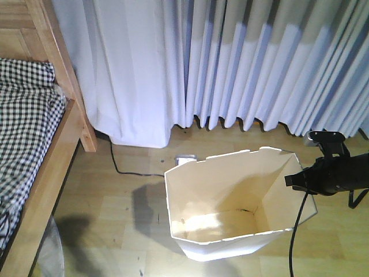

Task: Move trash bin to bedside with robot
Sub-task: 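Carry the bin in the right gripper as the base drives to the bedside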

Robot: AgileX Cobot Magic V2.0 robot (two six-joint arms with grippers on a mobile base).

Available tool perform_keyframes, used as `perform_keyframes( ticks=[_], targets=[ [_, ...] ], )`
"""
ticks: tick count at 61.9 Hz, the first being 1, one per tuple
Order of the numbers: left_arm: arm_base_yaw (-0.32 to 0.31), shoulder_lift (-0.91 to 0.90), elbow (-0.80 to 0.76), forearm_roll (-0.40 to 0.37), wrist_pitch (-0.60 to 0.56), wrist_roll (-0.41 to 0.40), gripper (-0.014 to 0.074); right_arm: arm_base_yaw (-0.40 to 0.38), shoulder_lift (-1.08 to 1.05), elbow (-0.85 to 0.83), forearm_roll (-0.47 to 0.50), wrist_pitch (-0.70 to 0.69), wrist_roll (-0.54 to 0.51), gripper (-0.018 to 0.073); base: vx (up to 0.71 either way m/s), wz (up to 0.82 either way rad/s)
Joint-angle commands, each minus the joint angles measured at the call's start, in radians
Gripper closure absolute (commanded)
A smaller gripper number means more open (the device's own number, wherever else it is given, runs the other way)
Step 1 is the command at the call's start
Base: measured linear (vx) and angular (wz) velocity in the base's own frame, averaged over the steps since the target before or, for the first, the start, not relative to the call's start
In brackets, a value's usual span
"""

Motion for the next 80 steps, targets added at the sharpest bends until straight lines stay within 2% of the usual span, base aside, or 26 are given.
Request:
perform_keyframes(
  ticks=[1, 43, 80],
  targets=[
    [-0.006, -0.010, 0.029, -0.004, -0.073, -0.009, 0.0602, -0.003, -0.065, -0.019, 0.074, 0.137, 0.016, 0.0565, 0.32, 0.05],
    [-0.006, -0.010, 0.029, -0.004, -0.073, -0.009, 0.0602, -0.003, -0.065, -0.019, 0.074, 0.137, 0.016, 0.0565, 0.26, 0.01],
    [-0.006, -0.010, 0.029, -0.004, -0.073, -0.009, 0.0602, -0.003, -0.065, -0.019, 0.074, 0.137, 0.016, 0.0565, 0.04, -0.01]
  ],
)
